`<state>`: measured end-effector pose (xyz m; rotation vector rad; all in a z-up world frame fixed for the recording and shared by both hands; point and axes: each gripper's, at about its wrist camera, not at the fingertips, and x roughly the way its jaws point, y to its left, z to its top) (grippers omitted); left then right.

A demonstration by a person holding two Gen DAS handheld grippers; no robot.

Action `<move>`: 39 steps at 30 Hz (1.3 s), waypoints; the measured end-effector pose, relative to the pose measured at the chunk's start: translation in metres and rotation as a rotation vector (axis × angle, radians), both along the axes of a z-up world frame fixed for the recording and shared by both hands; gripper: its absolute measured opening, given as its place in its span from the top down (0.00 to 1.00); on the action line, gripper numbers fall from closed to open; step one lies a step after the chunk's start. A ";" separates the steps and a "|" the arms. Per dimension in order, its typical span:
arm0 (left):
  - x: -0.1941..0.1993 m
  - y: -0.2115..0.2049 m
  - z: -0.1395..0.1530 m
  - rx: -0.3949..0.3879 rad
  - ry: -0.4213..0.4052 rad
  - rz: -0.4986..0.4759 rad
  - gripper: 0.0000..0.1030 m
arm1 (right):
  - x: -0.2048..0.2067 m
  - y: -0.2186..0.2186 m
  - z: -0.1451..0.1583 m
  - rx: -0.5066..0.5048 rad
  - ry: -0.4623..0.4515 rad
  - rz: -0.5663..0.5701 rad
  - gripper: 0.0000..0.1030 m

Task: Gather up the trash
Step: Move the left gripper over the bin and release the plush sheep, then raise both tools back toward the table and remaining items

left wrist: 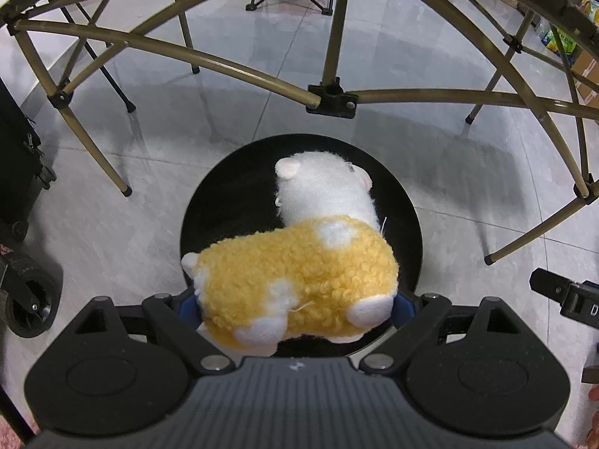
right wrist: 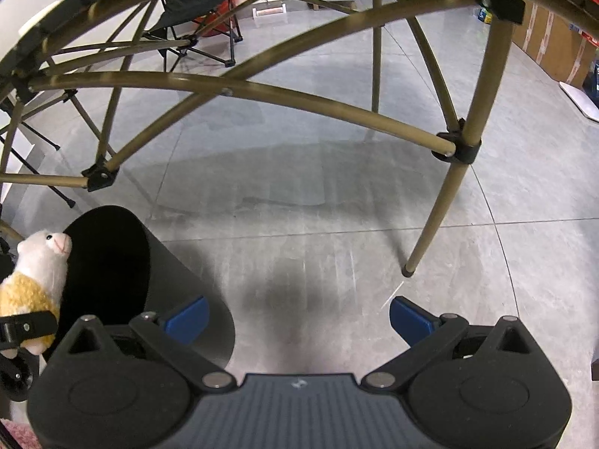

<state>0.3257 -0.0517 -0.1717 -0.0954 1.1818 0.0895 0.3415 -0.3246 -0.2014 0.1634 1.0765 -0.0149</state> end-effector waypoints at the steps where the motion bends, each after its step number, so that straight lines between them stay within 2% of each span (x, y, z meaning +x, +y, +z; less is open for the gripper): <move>1: 0.002 -0.001 -0.002 0.001 0.005 0.005 0.11 | 0.000 0.000 -0.001 -0.001 0.002 -0.001 0.00; 6: 0.013 -0.004 -0.012 -0.006 0.043 0.031 0.11 | 0.001 0.001 -0.006 -0.010 0.020 -0.001 0.00; 19: 0.020 -0.010 -0.022 -0.007 0.064 0.033 0.10 | 0.004 0.008 -0.011 -0.020 0.034 0.012 0.00; 25: 0.021 -0.011 -0.023 -0.006 0.071 0.031 0.06 | 0.004 0.008 -0.016 -0.026 0.042 0.013 0.00; 28: 0.020 -0.011 -0.022 -0.012 0.067 0.031 0.00 | 0.004 0.007 -0.015 -0.025 0.038 0.015 0.00; 39: 0.019 -0.010 -0.022 -0.016 0.073 0.037 0.00 | 0.003 0.008 -0.015 -0.023 0.040 0.021 0.00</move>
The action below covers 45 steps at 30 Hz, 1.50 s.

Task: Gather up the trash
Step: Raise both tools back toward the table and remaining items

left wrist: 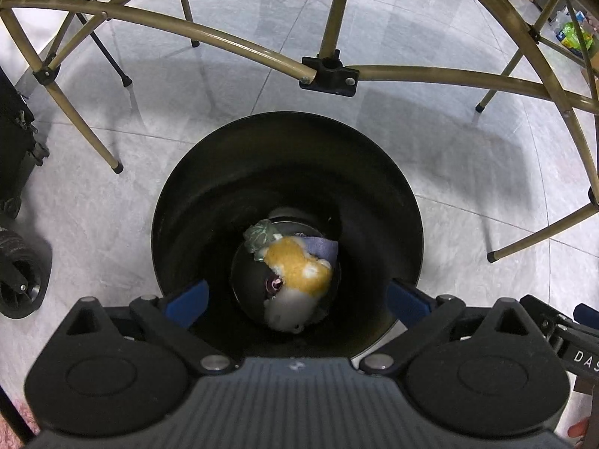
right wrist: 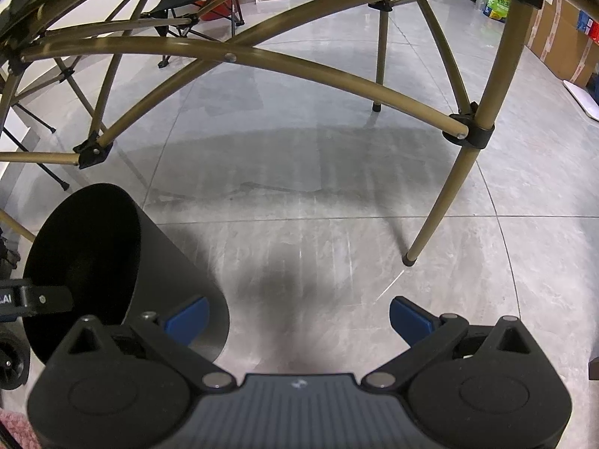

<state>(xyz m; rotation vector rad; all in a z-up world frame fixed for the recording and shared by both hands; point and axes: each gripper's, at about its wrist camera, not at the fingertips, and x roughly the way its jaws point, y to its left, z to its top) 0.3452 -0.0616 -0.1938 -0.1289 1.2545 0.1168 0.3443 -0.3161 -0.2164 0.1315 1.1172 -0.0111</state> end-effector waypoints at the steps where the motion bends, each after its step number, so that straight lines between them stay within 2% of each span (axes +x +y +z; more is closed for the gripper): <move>1: 0.000 0.000 0.000 0.000 0.000 -0.002 0.00 | 0.000 0.000 0.000 0.000 0.000 0.001 0.00; 10: -0.007 0.000 0.014 0.003 -0.046 -0.013 0.00 | -0.002 0.002 0.006 0.007 -0.020 0.005 0.00; 16: -0.018 0.003 0.049 0.028 -0.175 -0.020 0.00 | -0.004 0.008 0.025 0.009 -0.072 0.024 0.00; 20: -0.027 0.005 0.075 0.032 -0.267 -0.023 0.00 | -0.010 0.012 0.049 0.018 -0.136 0.052 0.00; 28: -0.039 0.015 0.132 0.042 -0.472 -0.020 0.00 | -0.022 0.028 0.109 0.094 -0.296 0.123 0.00; 31: -0.041 0.021 0.148 0.035 -0.535 -0.013 0.00 | -0.025 0.031 0.137 0.149 -0.383 0.155 0.00; 37: -0.031 0.033 0.174 0.037 -0.609 0.015 0.00 | -0.019 0.040 0.181 0.238 -0.583 0.174 0.00; 42: -0.019 0.042 0.190 0.035 -0.647 0.034 0.00 | -0.004 0.061 0.199 0.193 -0.725 0.163 0.00; 45: -0.008 0.049 0.197 0.030 -0.662 0.044 0.00 | 0.011 0.076 0.202 0.152 -0.762 0.140 0.00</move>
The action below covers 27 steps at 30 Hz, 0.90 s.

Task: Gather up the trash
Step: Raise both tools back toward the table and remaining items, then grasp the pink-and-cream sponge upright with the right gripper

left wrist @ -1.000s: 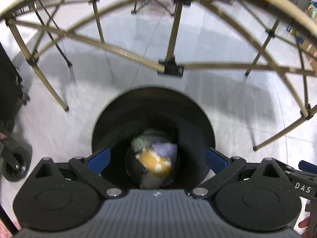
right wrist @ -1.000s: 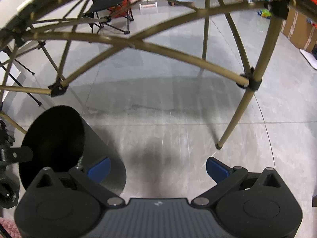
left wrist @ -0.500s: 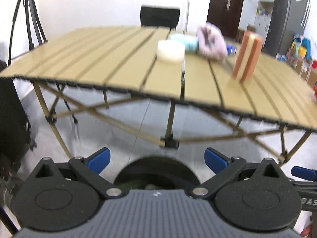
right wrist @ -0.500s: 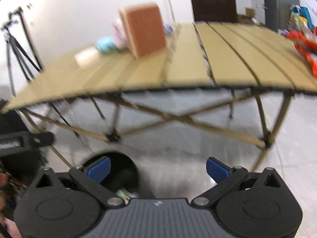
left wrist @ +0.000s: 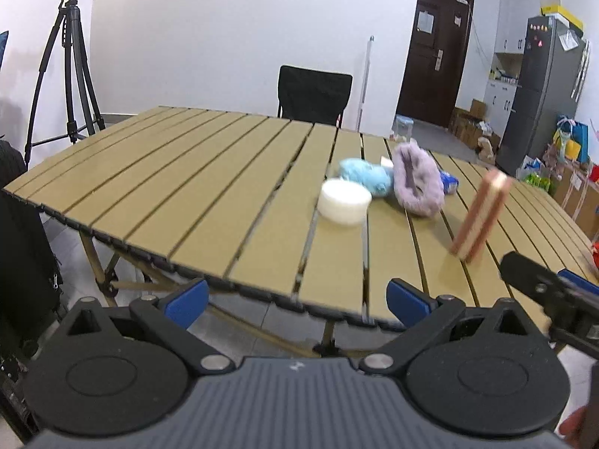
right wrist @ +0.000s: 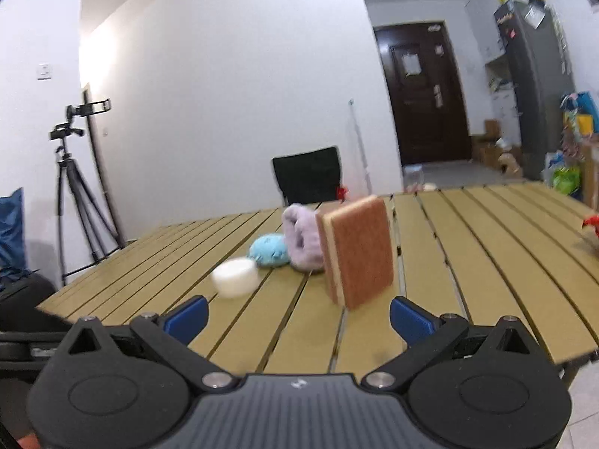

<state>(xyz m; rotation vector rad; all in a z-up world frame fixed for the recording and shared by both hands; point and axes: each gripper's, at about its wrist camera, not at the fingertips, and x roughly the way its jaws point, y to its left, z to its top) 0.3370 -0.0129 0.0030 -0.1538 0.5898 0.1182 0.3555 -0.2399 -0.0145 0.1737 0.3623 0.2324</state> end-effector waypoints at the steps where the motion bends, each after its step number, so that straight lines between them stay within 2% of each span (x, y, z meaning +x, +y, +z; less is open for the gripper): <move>1: 0.004 0.003 0.002 0.001 -0.006 0.007 0.00 | 0.006 0.006 0.000 -0.018 -0.013 -0.019 0.00; 5: 0.021 0.011 0.009 -0.004 -0.021 0.025 0.00 | 0.028 0.027 -0.004 -0.084 -0.054 -0.092 0.00; 10: 0.045 0.016 0.008 0.007 -0.020 0.029 0.00 | 0.060 0.038 -0.014 -0.119 -0.036 -0.198 0.01; 16: 0.068 0.020 -0.001 -0.002 0.014 0.018 0.00 | 0.096 0.041 -0.020 -0.129 -0.025 -0.261 0.11; 19: 0.077 0.018 -0.002 0.003 0.017 0.015 0.00 | 0.110 0.042 -0.021 -0.143 -0.004 -0.274 0.23; 23: 0.087 0.011 -0.004 0.020 0.012 -0.003 0.00 | 0.128 0.041 -0.031 -0.156 0.046 -0.288 0.51; 27: 0.097 0.005 -0.008 0.030 0.015 -0.016 0.00 | 0.132 0.037 -0.035 -0.136 0.062 -0.273 0.65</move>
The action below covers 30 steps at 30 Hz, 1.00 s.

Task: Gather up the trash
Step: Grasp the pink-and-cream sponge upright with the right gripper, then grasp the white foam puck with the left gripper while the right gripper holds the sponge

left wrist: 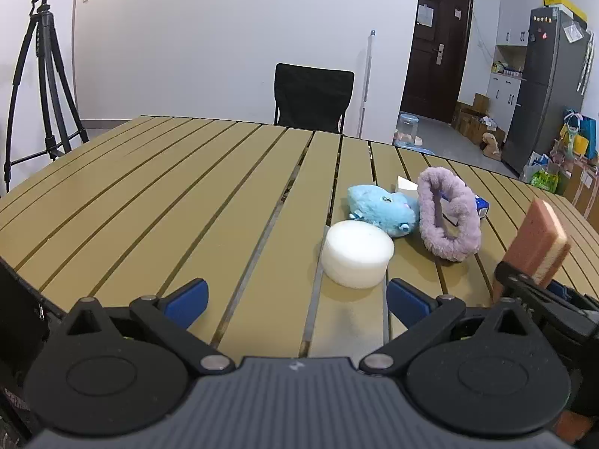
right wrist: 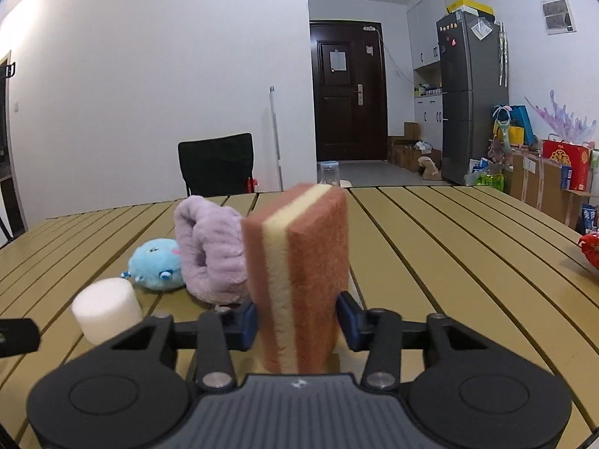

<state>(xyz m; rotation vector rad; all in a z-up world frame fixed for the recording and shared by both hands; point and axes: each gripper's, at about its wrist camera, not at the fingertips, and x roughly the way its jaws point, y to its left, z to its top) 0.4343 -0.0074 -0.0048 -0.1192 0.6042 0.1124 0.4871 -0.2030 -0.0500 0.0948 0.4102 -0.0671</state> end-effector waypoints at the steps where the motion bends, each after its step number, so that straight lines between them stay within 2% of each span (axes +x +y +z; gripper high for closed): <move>1: 0.002 -0.002 -0.001 0.007 -0.003 -0.004 0.00 | -0.002 -0.001 -0.001 0.007 -0.004 0.002 0.67; 8: 0.017 -0.009 -0.004 0.005 -0.007 -0.015 0.00 | -0.016 -0.023 0.002 0.055 -0.064 -0.028 0.69; 17: 0.040 -0.022 -0.006 -0.049 -0.014 -0.034 0.00 | -0.026 -0.049 0.004 0.063 -0.107 -0.073 0.69; 23: 0.056 -0.038 -0.011 -0.040 -0.022 -0.056 0.00 | -0.030 -0.063 0.004 0.064 -0.127 -0.079 0.69; 30: 0.073 -0.036 -0.019 -0.063 -0.002 -0.040 0.09 | -0.031 -0.069 0.002 0.067 -0.123 -0.068 0.69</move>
